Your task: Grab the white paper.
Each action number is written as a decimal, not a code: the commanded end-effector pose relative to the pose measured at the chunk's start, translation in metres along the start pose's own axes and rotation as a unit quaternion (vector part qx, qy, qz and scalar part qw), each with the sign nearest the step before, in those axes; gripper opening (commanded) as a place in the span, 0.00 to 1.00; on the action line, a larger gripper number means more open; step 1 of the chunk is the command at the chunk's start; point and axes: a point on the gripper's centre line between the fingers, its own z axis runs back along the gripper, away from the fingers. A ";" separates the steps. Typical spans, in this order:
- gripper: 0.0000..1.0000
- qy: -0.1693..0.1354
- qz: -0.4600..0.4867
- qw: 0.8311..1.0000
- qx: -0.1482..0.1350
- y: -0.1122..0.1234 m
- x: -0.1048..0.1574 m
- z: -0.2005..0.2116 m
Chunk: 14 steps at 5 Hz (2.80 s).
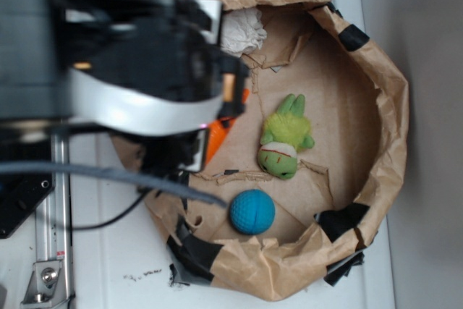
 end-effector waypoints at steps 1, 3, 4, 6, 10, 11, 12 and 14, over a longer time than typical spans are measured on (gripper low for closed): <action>1.00 0.045 0.037 0.998 0.015 0.051 -0.007 -0.046; 1.00 0.045 0.037 0.998 0.015 0.051 -0.007 -0.046; 1.00 0.045 0.037 0.998 0.015 0.051 -0.007 -0.046; 1.00 0.009 -0.075 0.997 -0.007 0.060 -0.020 -0.074; 1.00 0.032 -0.167 0.985 -0.020 0.046 -0.026 -0.113; 1.00 0.024 -0.180 0.983 -0.029 0.037 -0.024 -0.105; 1.00 0.033 -0.196 0.979 -0.052 0.028 -0.024 -0.103; 1.00 0.052 -0.180 0.982 -0.041 0.037 -0.020 -0.128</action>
